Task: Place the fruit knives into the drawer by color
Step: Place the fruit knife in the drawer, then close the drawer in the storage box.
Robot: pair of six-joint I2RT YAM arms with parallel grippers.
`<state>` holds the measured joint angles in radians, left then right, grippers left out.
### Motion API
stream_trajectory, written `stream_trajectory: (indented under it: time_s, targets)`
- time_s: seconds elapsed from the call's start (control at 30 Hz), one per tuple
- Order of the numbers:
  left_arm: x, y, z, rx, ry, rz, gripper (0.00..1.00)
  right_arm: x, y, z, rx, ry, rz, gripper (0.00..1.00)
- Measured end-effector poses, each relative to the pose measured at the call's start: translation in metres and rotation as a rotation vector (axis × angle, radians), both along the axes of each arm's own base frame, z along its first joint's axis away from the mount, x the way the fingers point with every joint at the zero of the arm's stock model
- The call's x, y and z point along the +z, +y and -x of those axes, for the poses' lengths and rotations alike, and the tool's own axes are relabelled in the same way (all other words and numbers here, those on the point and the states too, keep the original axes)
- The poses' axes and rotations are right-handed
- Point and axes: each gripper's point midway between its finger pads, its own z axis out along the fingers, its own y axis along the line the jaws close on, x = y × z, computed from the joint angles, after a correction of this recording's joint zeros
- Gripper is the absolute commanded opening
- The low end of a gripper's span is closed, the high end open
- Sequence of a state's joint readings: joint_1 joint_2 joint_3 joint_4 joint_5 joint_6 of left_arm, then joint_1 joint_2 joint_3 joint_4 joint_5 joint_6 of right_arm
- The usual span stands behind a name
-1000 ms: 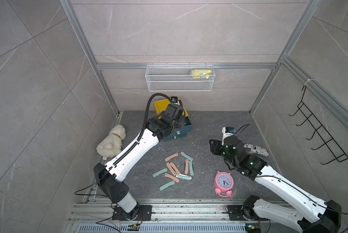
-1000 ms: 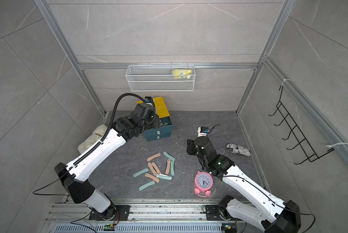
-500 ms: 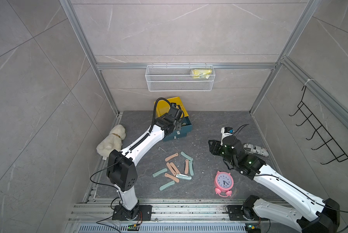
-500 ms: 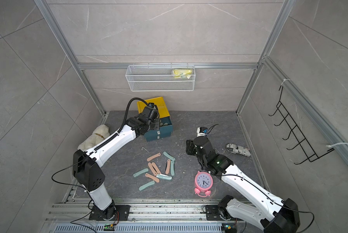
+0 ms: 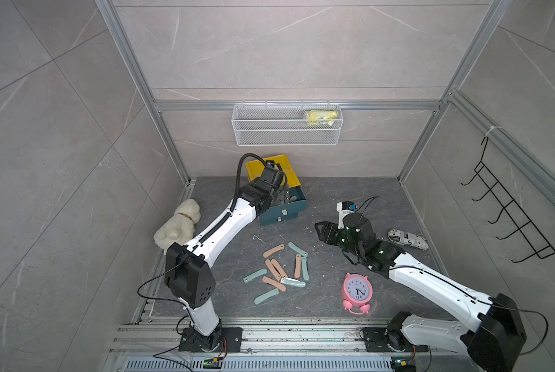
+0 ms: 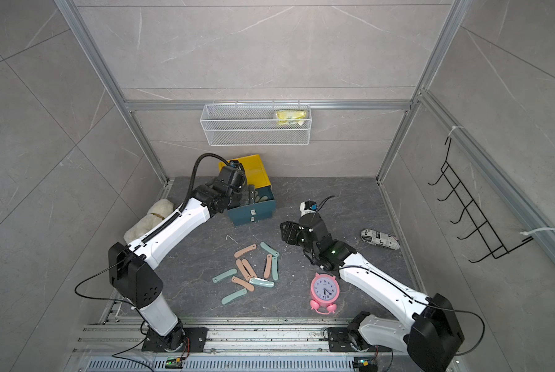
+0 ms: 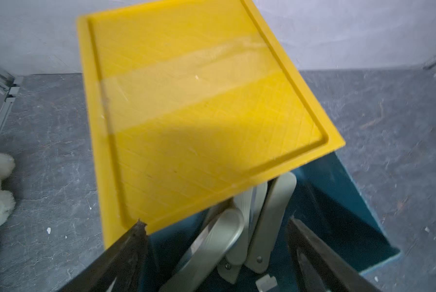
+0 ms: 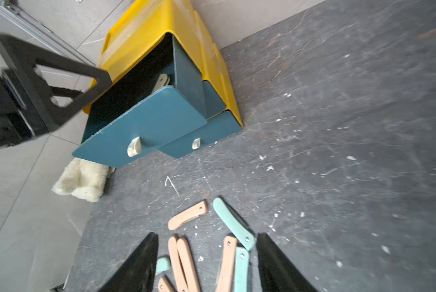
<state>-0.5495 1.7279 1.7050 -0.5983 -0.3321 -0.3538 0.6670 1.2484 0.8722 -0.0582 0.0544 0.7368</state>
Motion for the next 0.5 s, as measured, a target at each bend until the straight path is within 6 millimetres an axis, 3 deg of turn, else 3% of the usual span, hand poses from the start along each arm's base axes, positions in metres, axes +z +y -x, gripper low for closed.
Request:
stream_trajectory:
  time_s: [0.1,0.23,0.37,0.5]
  targets:
    - [0.028,0.029,-0.019,0.072,-0.055,0.032,0.94,-0.018,0.021,-0.012,0.018,0.055,-0.053,0.66]
    - [0.039,0.067,-0.045,0.163,-0.082,0.043,0.96,-0.035,0.043,-0.03,0.016,0.109,-0.102,0.67]
    - [0.01,0.087,-0.069,0.22,-0.029,0.022,0.98,-0.034,0.061,-0.052,-0.007,0.124,-0.163,0.68]
    - [-0.029,0.084,-0.081,0.225,0.047,0.005,0.98,-0.028,0.075,-0.072,-0.035,0.119,-0.207,0.69]
